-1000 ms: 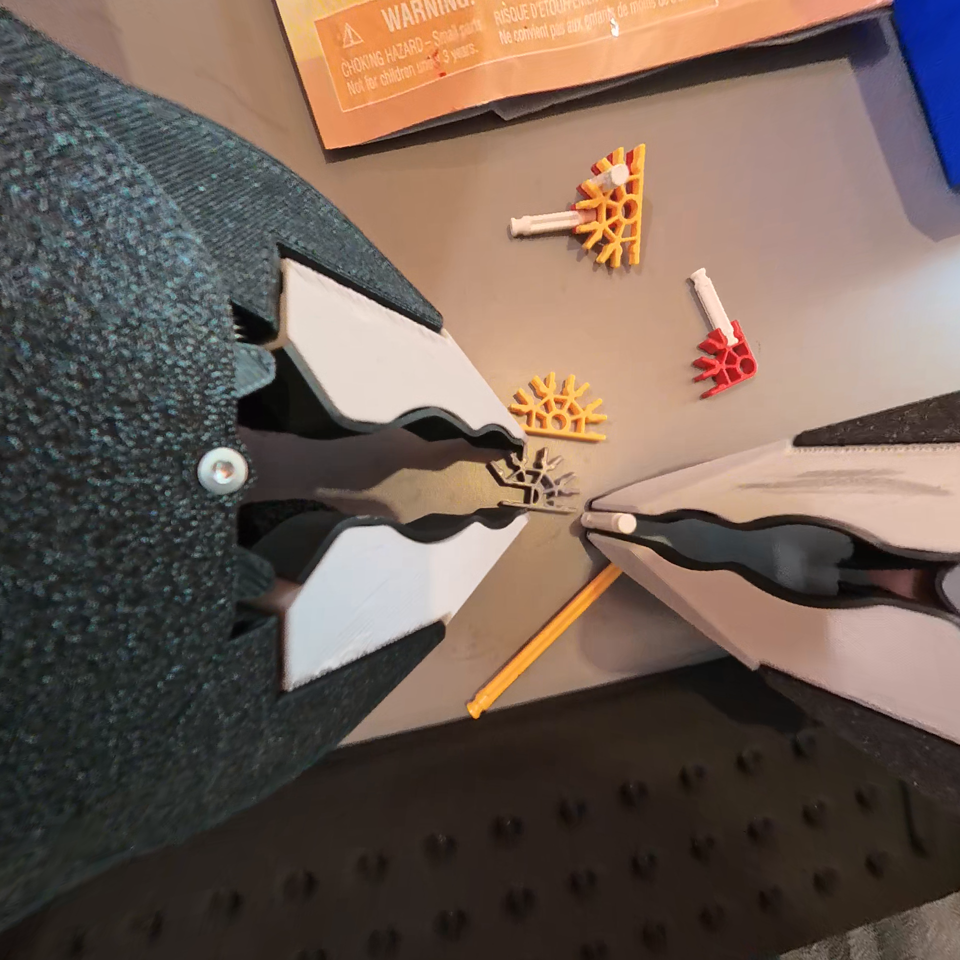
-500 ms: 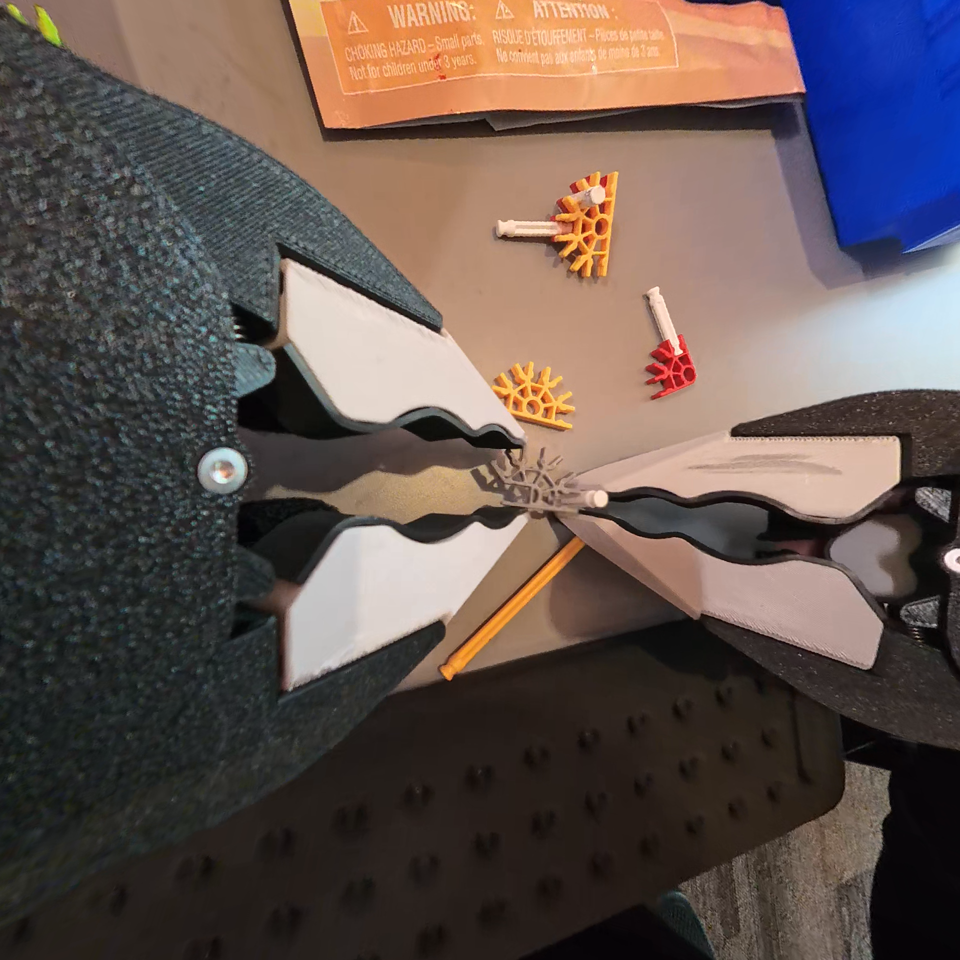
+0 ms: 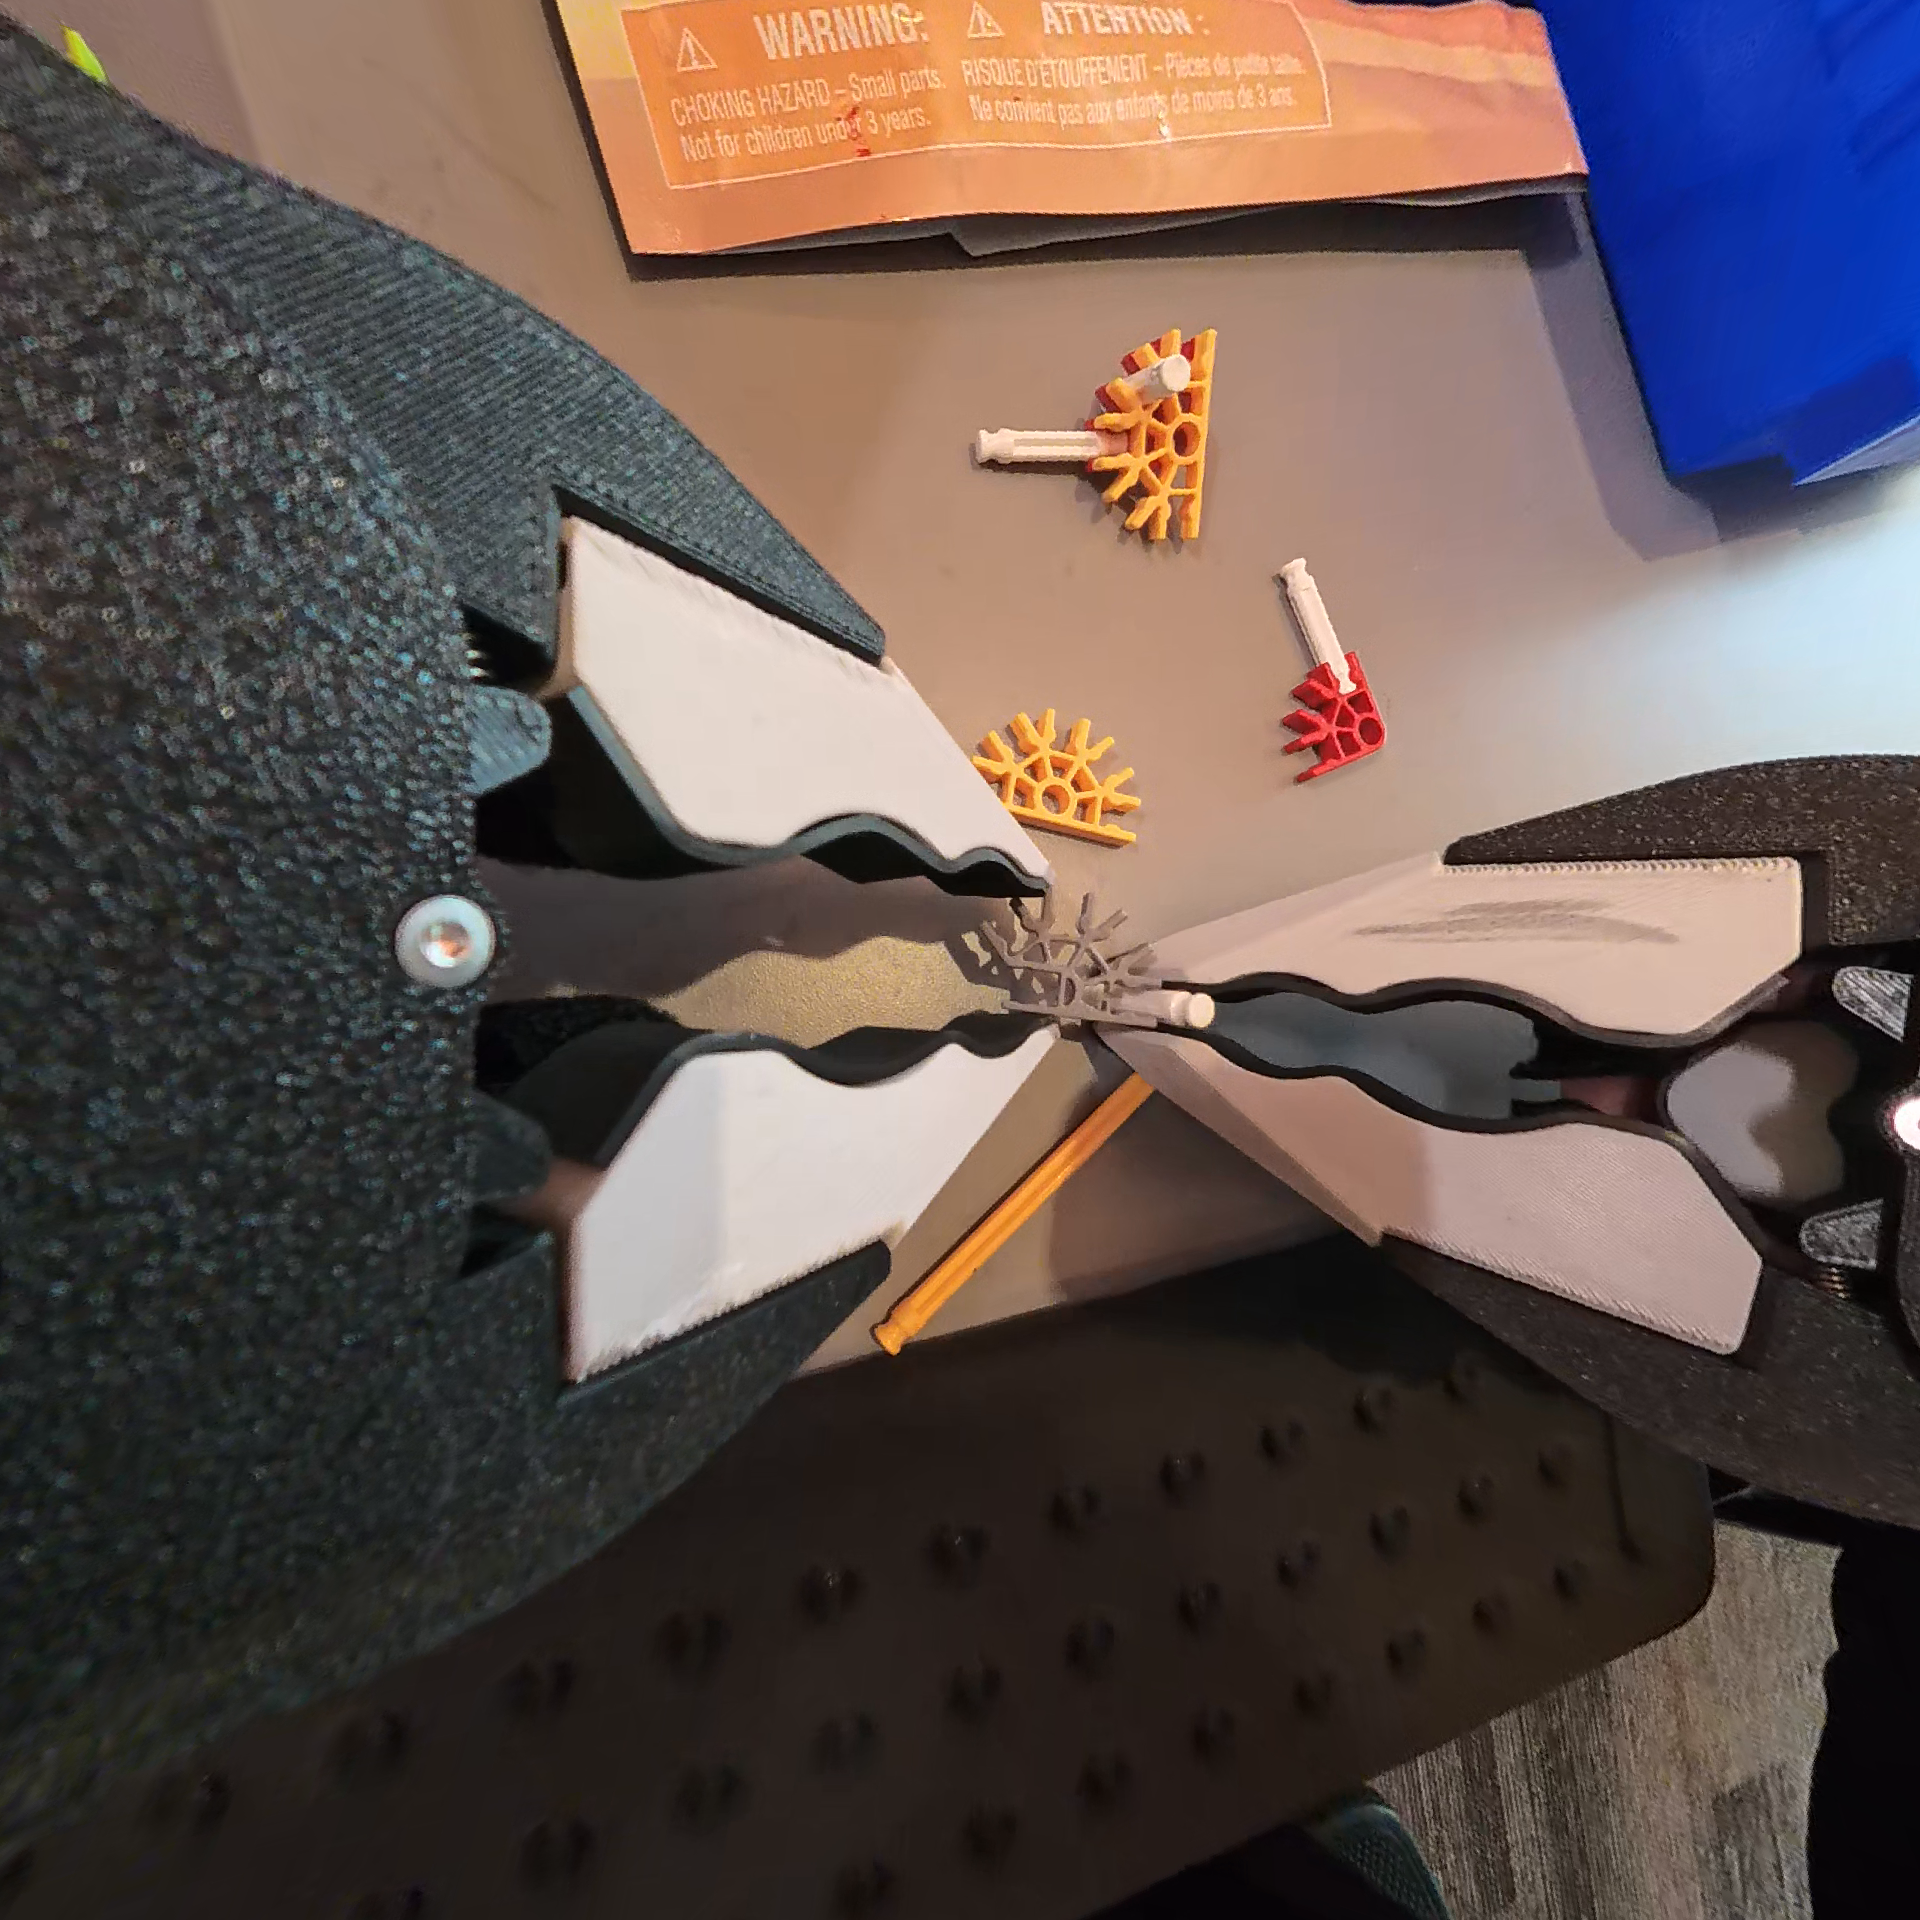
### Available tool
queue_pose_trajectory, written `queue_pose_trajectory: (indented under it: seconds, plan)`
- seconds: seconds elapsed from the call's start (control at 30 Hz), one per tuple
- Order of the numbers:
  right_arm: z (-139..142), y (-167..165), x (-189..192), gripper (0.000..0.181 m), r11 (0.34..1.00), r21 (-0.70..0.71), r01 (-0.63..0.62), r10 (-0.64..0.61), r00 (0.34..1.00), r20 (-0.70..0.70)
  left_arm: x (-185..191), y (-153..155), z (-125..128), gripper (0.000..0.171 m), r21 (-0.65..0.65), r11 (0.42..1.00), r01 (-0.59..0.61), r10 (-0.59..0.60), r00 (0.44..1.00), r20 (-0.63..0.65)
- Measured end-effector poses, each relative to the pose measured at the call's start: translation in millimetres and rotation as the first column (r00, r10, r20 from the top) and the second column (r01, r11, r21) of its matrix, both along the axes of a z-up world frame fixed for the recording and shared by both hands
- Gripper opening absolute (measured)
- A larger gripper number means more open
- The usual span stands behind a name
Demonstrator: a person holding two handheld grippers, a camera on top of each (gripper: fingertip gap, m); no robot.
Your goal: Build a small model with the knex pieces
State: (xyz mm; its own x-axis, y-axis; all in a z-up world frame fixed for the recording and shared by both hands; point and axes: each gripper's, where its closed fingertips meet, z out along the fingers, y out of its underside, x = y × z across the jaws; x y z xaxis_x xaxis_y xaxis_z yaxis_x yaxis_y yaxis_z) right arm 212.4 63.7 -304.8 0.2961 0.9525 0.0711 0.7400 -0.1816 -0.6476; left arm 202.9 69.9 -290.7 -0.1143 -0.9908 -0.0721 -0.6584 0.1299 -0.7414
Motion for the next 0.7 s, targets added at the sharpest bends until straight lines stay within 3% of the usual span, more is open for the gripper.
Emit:
queue_pose_trajectory:
  seconds: [0.7]
  plan:
    - [9.9, 0.0, 2.2, 0.012, 0.998, -0.06, 0.012, -0.014, 1.0, -0.027, -3.6, 3.5, -1.9, 0.021, 0.05, 0.999, 0.004, -0.004, 1.0, -0.009]
